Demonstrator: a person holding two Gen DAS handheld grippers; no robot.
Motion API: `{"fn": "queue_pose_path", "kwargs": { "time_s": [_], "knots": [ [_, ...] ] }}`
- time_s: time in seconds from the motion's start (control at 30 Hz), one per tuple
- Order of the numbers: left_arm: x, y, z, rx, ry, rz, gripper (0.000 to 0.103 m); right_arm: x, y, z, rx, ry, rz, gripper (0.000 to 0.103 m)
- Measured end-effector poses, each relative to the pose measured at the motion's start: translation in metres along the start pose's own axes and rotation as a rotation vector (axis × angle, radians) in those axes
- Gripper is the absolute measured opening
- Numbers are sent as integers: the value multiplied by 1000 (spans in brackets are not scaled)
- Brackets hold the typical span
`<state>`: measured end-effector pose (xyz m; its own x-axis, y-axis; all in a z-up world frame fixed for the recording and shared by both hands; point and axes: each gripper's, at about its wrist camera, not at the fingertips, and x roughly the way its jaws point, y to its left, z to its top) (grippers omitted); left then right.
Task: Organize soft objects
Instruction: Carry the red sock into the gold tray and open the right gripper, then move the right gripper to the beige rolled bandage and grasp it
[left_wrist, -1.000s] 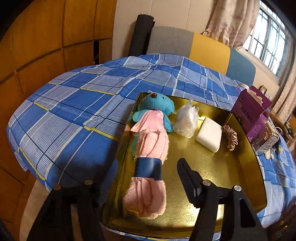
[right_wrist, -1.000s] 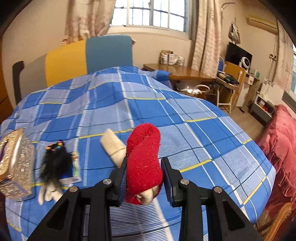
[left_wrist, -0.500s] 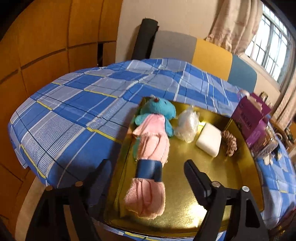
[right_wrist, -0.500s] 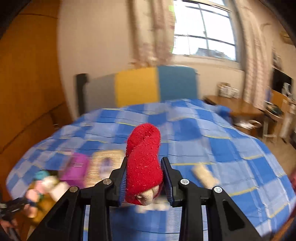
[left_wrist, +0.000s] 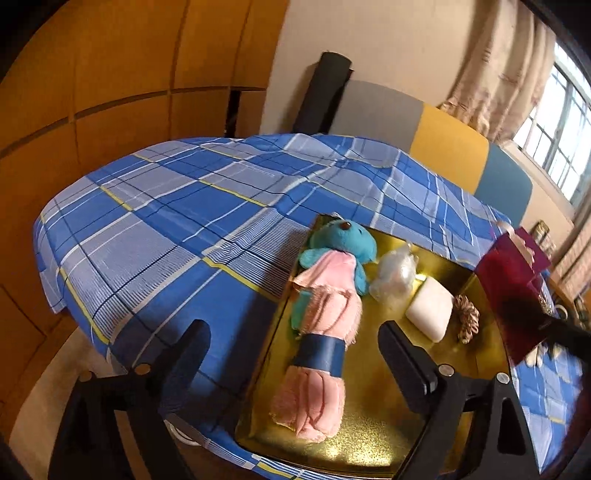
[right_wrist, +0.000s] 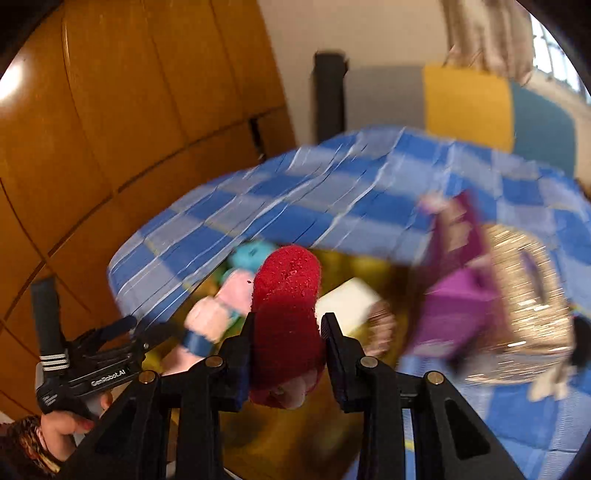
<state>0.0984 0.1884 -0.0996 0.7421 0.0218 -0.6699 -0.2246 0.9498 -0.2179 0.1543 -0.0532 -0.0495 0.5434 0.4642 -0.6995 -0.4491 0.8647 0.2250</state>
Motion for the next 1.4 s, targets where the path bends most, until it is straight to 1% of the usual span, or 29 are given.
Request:
{"fn": "queue_pose_path", "kwargs": {
  "time_s": [0.07,0.2,0.3,0.4,0.47,0.53,0.6,0.73,0.87,1.03,1.13,1.23,1.4],
  "knots": [
    [-1,3,2,-15,-6,4,93,26,10,-4,7,49,21,33],
    [-1,9,4,-50,-13,8,93,64,23,-14,29,129,26,33],
    [-2,14,6,-75,-14,9,93,87,32,-17,53,156,7,33],
    [-2,17,5,-90,-11,11,94,109,34,-18,111,177,-15,37],
    [-2,19,6,-100,-10,15,94,118,33,-19,165,192,16,39],
    [-2,20,6,-108,-8,11,94,121,29,-21,208,207,2,42],
    [-2,21,6,-115,-8,9,95,115,26,-22,229,188,21,42],
    [-3,20,4,-113,3,-3,95,93,25,-23,218,148,38,42],
    [-3,12,2,-91,11,-17,95,63,29,-24,143,105,34,42],
    [-5,2,-2,-66,14,-66,95,27,32,-28,43,52,9,42],
    [-7,-7,-5,-39,14,-92,95,1,26,-32,-3,11,-32,42],
    [-9,-18,-8,0,15,-121,95,-20,14,-34,-16,-22,-74,42],
    [-17,-43,-14,72,9,-183,95,-53,-26,-49,-3,-41,-164,42]
  ]
}}
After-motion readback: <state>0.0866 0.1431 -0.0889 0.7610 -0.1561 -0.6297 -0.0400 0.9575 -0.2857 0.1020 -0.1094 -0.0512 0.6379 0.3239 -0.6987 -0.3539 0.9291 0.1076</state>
